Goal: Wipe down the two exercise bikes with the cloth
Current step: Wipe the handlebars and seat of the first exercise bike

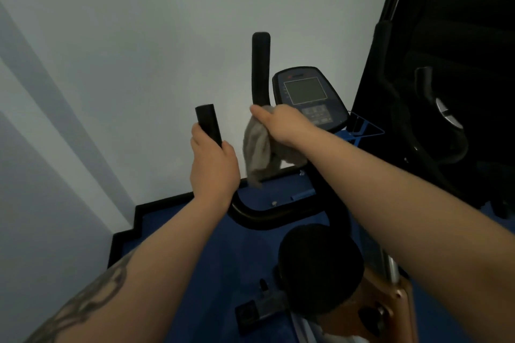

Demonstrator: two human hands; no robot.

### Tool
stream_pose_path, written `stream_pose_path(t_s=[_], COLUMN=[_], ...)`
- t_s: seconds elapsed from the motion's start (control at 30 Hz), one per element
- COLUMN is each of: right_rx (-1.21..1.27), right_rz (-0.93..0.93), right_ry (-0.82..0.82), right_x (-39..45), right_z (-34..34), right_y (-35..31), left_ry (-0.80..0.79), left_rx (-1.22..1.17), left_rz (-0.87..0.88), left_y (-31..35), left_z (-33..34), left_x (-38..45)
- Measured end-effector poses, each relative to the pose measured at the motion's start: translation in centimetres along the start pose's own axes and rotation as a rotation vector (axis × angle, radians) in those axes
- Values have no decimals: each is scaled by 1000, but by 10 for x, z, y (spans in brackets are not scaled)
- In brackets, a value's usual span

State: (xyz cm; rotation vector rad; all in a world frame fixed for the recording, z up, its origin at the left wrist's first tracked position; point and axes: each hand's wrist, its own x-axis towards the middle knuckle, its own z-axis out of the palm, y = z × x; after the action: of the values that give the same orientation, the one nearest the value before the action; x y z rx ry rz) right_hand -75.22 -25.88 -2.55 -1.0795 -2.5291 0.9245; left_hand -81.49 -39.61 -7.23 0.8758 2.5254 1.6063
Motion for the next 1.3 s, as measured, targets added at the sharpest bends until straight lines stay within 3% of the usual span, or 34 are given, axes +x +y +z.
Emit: stream_pose_path(t_s=[0.1,0.27,0.37,0.43,0.6,0.7,0.8,0.97,1.17,1.3], right_rx=[26,-75,13,124,83,84,-48,-342,56,22], right_rz=[-63,-139,-138,-143,-221,-199,-101,141,0,4], right_ry=[62,-66,-64,-5,211,254,177,-211,-87,-13], right_x=[-18,-32,-40,-54,-80,-91,-108,-123,-77,-40], right_z=[5,-10,-20,-26,-16,-20,-46,-92,-34,-1], right_y=[15,30,32,41,59,59,73,84,36,20], left_ry=[3,-22,-26,-20,-37,-41,-45,-6,-20,-30], left_rx=[-1,-6,-13,-25,-32,-41,-58,-40,-35,-38], left_rz=[6,-1,3,8,15,16,13,5,1,15], left_y=[0,0,0,0,0,-3,-2,-2,-1,-1], left_z=[-1,-2,-2,-2,-4,-4,-4,0,-2,-3], left_x=[-2,-1,-2,-2,-3,-2,-3,-5,-3,-2])
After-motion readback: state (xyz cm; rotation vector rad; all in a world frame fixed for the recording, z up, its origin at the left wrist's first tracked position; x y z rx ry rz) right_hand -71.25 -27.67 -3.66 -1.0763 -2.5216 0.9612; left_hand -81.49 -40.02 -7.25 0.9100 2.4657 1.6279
